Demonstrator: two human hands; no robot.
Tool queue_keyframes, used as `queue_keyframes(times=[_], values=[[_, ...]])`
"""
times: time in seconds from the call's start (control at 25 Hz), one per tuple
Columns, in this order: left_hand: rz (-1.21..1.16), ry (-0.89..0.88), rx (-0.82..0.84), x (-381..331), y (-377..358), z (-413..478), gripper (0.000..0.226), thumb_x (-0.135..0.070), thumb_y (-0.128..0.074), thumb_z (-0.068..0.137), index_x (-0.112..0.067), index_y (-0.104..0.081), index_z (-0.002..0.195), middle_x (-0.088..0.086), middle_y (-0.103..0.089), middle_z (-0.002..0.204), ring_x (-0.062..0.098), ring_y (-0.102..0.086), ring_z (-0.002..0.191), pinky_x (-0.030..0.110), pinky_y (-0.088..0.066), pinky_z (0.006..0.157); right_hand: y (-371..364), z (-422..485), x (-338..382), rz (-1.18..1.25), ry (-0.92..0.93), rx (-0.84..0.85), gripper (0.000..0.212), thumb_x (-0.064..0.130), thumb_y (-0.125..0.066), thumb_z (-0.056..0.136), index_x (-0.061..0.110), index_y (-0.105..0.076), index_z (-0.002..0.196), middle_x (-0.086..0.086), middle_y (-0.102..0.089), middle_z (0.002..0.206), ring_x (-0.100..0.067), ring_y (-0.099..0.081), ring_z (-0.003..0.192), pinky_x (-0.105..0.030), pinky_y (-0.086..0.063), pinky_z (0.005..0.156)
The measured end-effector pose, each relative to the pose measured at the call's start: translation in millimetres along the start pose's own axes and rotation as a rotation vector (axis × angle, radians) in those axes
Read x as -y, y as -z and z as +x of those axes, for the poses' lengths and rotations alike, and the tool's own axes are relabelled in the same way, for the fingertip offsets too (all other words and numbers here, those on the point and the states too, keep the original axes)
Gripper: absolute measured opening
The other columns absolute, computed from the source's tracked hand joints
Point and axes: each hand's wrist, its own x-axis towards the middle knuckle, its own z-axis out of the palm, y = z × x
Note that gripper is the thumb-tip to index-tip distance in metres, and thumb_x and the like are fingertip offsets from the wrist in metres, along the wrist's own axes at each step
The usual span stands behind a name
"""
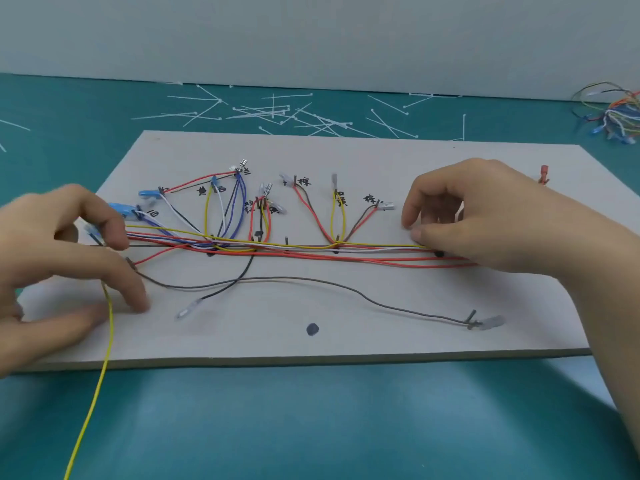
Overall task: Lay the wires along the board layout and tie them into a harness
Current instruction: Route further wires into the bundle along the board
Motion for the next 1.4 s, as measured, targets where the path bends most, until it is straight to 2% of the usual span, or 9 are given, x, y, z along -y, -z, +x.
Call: queue_keyframes(times=[0.08, 0.16, 0.36, 0.52, 0.8, 1.0, 1.08, 1.24, 1.4], values=[[0.155, -0.198, -0.038, 1.1, -5.9, -3.8, 0.051, -0.087, -0.072, 0.057, -0.042, -0.08, 0.081, -0.011, -0.06, 0.1, 0.037, -0.06, 0.075, 0.052, -0.048, 0.072, 0.4, -0.9, 0.4, 0.006, -0.001, 0.004, 0.014, 0.023, -0.072, 0.086, 0.036, -0.071, 0.082, 0.02, -0.067, 0.075, -0.005, -0.06, 0.068, -0.031, -0.051, 0.063], [0.204, -0.394, -0.037, 1.6, -11.2, -13.8, 0.019, -0.071, -0.07, 0.078, -0.06, -0.075, 0.092, -0.023, -0.053, 0.099, 0.034, -0.057, 0.072, 0.055, -0.048, 0.068, -0.5, -0.9, 0.4, 0.016, 0.0, 0.007, 0.012, 0.025, -0.072, 0.086, 0.036, -0.072, 0.083, 0.02, -0.068, 0.076, -0.007, -0.061, 0.069, -0.033, -0.054, 0.066], [0.164, -0.669, 0.033, -55.4, -15.8, -11.6, 0.016, -0.065, -0.072, 0.084, -0.062, -0.073, 0.101, -0.029, -0.058, 0.096, 0.003, -0.053, 0.065, 0.027, -0.044, 0.058, -1.0, -0.2, -1.3, 0.009, 0.002, 0.003, 0.008, 0.029, -0.072, 0.087, 0.037, -0.072, 0.085, 0.021, -0.067, 0.078, -0.005, -0.062, 0.069, -0.03, -0.051, 0.063], [0.161, -0.835, 0.098, -119.5, -35.0, -3.3, 0.021, -0.063, -0.069, 0.086, -0.046, -0.078, 0.096, -0.018, -0.052, 0.082, -0.004, -0.047, 0.06, 0.02, -0.035, 0.054, -3.0, 0.3, -1.1, 0.058, 0.007, 0.001, 0.011, 0.023, -0.072, 0.088, 0.034, -0.073, 0.084, 0.019, -0.068, 0.078, 0.002, -0.06, 0.057, -0.016, -0.046, 0.051], [0.088, -0.845, 0.207, -173.3, -68.6, 22.3, 0.02, -0.041, -0.072, 0.089, -0.027, -0.078, 0.077, -0.009, -0.061, 0.076, -0.005, -0.052, 0.066, 0.009, -0.033, 0.06, -0.4, -0.1, -0.1, 0.155, 0.028, -0.058, 0.013, 0.019, -0.071, 0.089, 0.03, -0.074, 0.084, 0.015, -0.07, 0.076, 0.002, -0.058, 0.052, -0.009, -0.042, 0.047], [0.026, -0.758, 0.37, -165.0, -76.6, 14.2, 0.031, -0.063, -0.077, 0.074, -0.038, -0.077, 0.093, -0.017, -0.064, 0.09, -0.005, -0.059, 0.072, 0.012, -0.035, 0.059, -3.4, 1.5, -1.5, 0.139, 0.033, -0.049, 0.014, 0.019, -0.071, 0.089, 0.032, -0.073, 0.083, 0.013, -0.069, 0.075, 0.002, -0.057, 0.051, -0.01, -0.043, 0.048], [0.077, -0.78, 0.372, -163.0, -82.1, 14.0, 0.021, -0.053, -0.081, 0.079, -0.036, -0.076, 0.091, -0.015, -0.062, 0.089, -0.013, -0.054, 0.074, 0.013, -0.035, 0.06, -4.9, 1.6, -1.3, 0.129, 0.032, -0.035, 0.014, 0.021, -0.071, 0.089, 0.033, -0.073, 0.084, 0.012, -0.07, 0.075, 0.001, -0.057, 0.052, -0.01, -0.043, 0.049], [0.115, -0.767, 0.358, -165.5, -90.3, 11.6, 0.012, -0.035, -0.07, 0.091, -0.029, -0.068, 0.082, -0.013, -0.059, 0.079, -0.003, -0.056, 0.076, 0.012, -0.035, 0.06, -5.6, 0.5, 0.8, 0.129, 0.044, -0.029, 0.015, 0.019, -0.071, 0.089, 0.033, -0.073, 0.083, 0.012, -0.069, 0.075, 0.001, -0.057, 0.052, -0.011, -0.043, 0.049], [-0.001, -0.748, 0.231, -167.6, -86.8, 7.7, 0.01, -0.032, -0.062, 0.091, -0.03, -0.06, 0.082, -0.028, -0.054, 0.068, -0.002, -0.053, 0.061, 0.008, -0.034, 0.055, -3.4, -2.1, 6.1, 0.234, 0.103, -0.091, 0.012, 0.023, -0.071, 0.09, 0.028, -0.074, 0.08, 0.004, -0.069, 0.073, -0.003, -0.056, 0.055, -0.017, -0.044, 0.052]])
